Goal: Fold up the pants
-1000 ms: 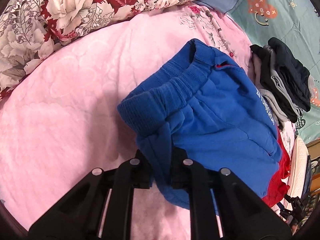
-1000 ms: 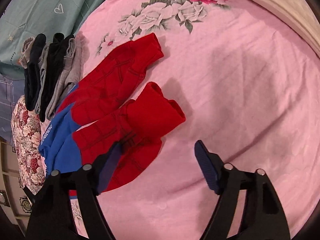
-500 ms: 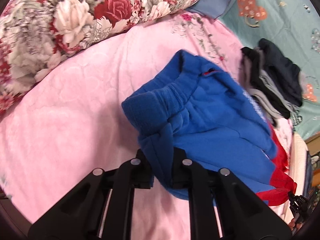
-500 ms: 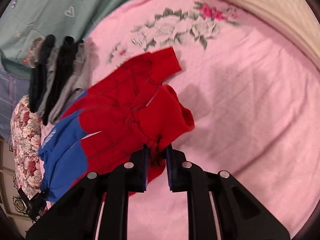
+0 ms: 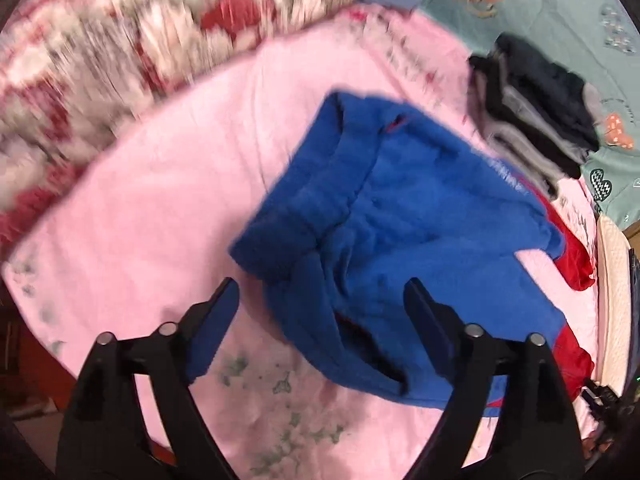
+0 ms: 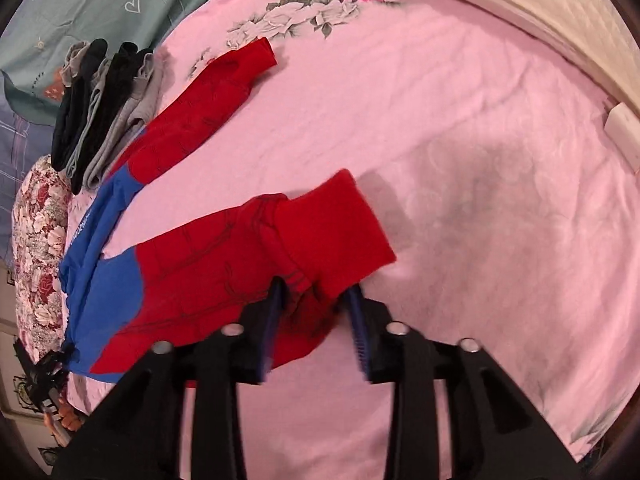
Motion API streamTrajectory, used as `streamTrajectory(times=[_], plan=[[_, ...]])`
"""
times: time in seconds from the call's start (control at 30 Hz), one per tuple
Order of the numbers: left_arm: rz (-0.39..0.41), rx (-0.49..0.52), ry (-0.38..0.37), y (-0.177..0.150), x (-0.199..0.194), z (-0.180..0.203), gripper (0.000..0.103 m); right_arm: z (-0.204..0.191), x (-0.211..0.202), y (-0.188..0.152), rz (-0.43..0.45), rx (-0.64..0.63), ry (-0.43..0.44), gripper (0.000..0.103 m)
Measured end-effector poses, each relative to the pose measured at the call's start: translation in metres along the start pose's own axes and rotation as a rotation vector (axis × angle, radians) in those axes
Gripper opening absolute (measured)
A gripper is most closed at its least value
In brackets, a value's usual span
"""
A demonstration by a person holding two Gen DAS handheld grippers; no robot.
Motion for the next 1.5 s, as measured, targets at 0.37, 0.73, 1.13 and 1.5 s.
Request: streamTrajectory(times=[0.37, 0.73, 1.13, 1.5], plan=[[-0.041, 0.17, -0.09, 0.075, 0.039, 0.079, 0.087, -0.053, -0.037, 0.112, 0.119, -0.04, 0.196, 0.086], [-0.225, 0.23, -0.062, 0.076, 0.121, 0.092, 0.023, -0.084, 0.113, 0.181, -0.112, 0.005, 0.147, 0.01], [-0.222, 0.245, -0.085, 0.058, 0.109, 0.086, 0.02, -0.047, 0.1, 0.174, -0.05, -0.017, -0.011, 0.011], [-0.108, 0.381, -0.042, 0.128, 0.029, 0.075, 0.085, -0.085, -0.005, 0.141, 0.115, -0.207, 0.042, 0.06]])
Point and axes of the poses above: each gripper's, at about its wrist camera, not at the fingertips, and x roughly the way its jaws point, z to its right, y to its top, the point moved 4 cm from there along x, roughly the way its jaws point, and after that the axes turned 2 degrees about x, right-handed, at the moved point
